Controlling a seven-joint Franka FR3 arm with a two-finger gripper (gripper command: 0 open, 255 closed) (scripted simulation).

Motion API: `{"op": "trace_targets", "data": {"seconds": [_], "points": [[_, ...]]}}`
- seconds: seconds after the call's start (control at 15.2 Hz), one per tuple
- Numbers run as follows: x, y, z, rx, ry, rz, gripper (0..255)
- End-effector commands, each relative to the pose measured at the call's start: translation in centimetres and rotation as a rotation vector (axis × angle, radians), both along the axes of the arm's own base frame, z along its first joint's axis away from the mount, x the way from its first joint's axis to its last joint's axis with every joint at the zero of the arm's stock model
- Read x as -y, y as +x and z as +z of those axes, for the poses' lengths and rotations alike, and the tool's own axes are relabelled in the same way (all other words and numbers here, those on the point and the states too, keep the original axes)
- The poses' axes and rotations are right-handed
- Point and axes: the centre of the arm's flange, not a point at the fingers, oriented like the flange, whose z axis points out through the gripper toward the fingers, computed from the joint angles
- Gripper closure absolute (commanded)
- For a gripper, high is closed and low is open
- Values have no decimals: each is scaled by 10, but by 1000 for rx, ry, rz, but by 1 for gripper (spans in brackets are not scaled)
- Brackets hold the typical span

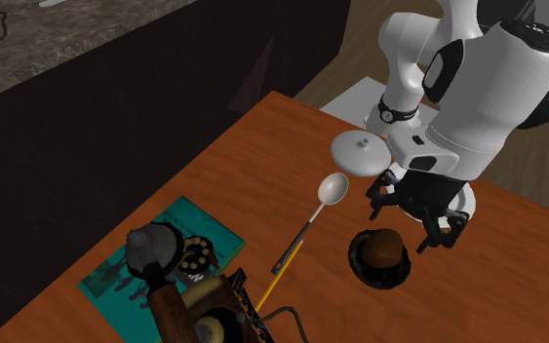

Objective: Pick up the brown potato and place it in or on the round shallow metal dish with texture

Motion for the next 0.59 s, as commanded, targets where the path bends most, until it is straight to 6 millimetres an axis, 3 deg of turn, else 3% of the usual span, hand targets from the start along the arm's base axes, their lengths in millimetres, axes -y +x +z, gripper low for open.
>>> {"op": "trace_targets", "data": {"seconds": [0.0, 0.07, 0.53], "points": [[2, -7, 23, -1, 0, 0, 0], [3, -10, 33, -1, 0, 0, 0], [3, -10, 33, -1, 0, 0, 0]]}}
